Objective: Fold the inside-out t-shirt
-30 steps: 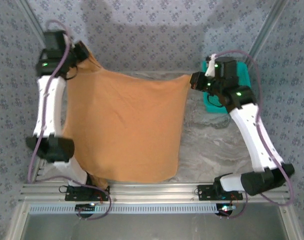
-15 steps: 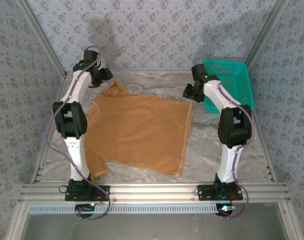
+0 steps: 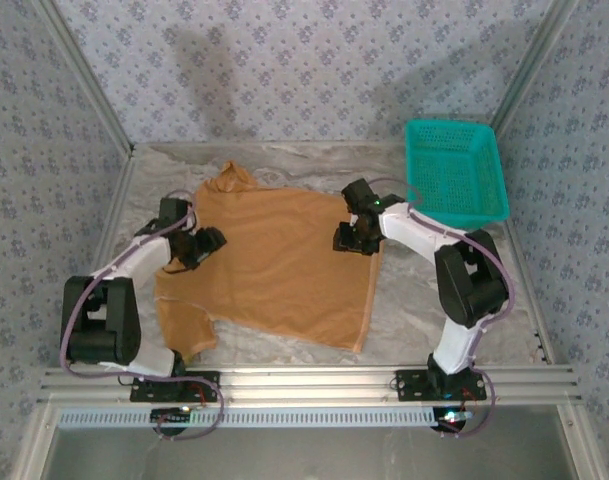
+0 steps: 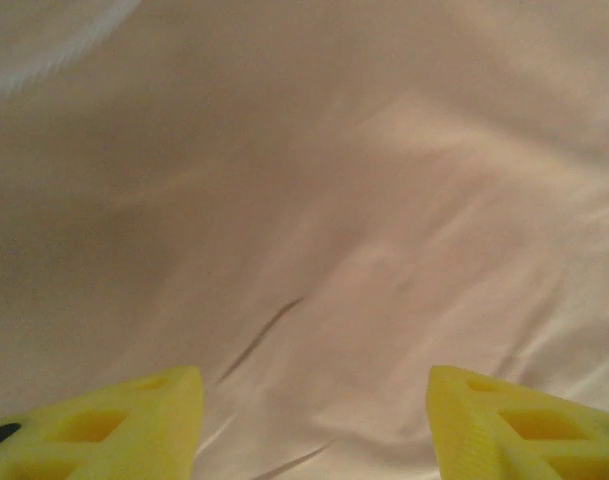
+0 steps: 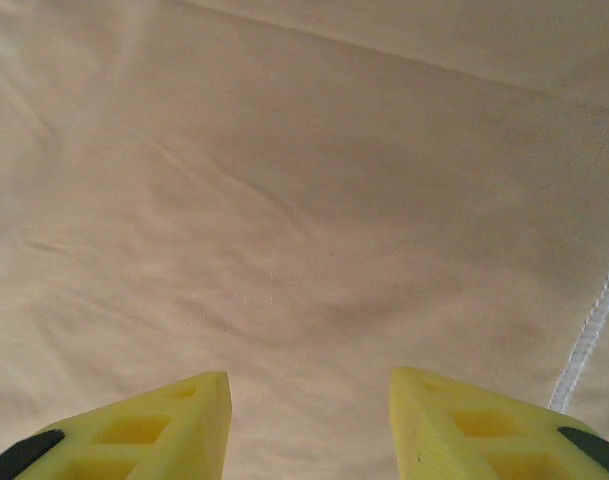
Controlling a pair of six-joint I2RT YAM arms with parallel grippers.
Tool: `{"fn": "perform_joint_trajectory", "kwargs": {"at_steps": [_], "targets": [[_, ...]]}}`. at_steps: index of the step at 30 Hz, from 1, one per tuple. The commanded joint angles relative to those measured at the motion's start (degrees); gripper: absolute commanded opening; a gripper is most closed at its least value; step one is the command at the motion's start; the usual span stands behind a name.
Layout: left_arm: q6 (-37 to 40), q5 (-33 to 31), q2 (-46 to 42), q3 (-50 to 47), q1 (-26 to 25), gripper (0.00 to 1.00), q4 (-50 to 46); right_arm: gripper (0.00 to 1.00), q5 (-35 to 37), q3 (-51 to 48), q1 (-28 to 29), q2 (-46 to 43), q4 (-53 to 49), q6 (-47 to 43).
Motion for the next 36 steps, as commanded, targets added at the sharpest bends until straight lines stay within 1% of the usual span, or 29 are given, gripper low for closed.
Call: {"fn": "perform_joint_trajectory", "kwargs": {"at_steps": [1,4,7,11,14,15,18,21,23,25,27,29,31,33,36], "targets": [[-0.2,-0.9,-1.6,-2.0,1.7,0.6,3.6,0.47,-0.5,-1.6,-1.1,2.7,1.2,1.1],[0.0,-1.2,-0.2,-3.8,3.6,0.6,4.5,0.47,1.0,-2.5,-2.8,4.9,2.6,0.5],[0.0,-1.6,2.3,-3.9,4.5,0.6,6.2,0.46,1.8,-1.8,-6.1,8.0,2.6,-0.6],[0.2,-1.5,7.5,-0.7,4.5,0.6,6.9,0.45,2.5,0.3,-9.9,11.0,1.7,-1.6],[-0.1,-1.8,9.7,1.4,4.5,0.59,6.6,0.45,2.9,1.1,-10.9,11.2,1.8,-2.1],[-0.5,-2.0,9.9,1.7,4.5,0.59,6.7,0.44,3.7,1.7,-10.7,10.6,-0.7,-2.2],[-0.9,-2.1,8.9,3.1,4.2,0.58,4.6,0.45,4.4,2.6,-8.7,6.7,-1.9,-2.6],[-1.1,-4.3,5.2,3.6,3.1,0.58,0.8,0.48,1.9,6.6,-6.3,5.0,-1.6,-3.9],[-1.8,-5.6,2.2,2.4,2.3,0.58,-0.2,0.48,0.8,10.1,-5.4,6.8,-0.9,-4.9],[-2.9,-5.7,-0.4,0.0,2.1,0.59,1.0,0.48,-0.6,15.2,-5.3,11.8,-0.7,-5.5],[-3.4,-6.1,-0.7,-1.4,2.2,0.59,1.8,0.47,-3.1,20.1,-5.8,17.6,-2.1,-5.4],[-3.2,-5.4,0.9,-1.2,2.5,0.59,1.6,0.45,-4.6,23.9,-6.5,22.3,-3.6,-5.0],[-3.4,-4.5,3.7,-1.1,2.9,0.59,3.6,0.43,-5.3,25.4,-7.1,25.5,-4.1,-4.5],[-3.7,-2.8,7.4,-0.5,3.7,0.59,6.5,0.42,-5.1,23.1,-7.2,25.3,-3.3,-4.2],[-3.1,-2.6,14.6,5.0,4.0,0.59,6.4,0.42,-3.9,15.8,-7.3,21.4,-1.5,-3.8]]}}
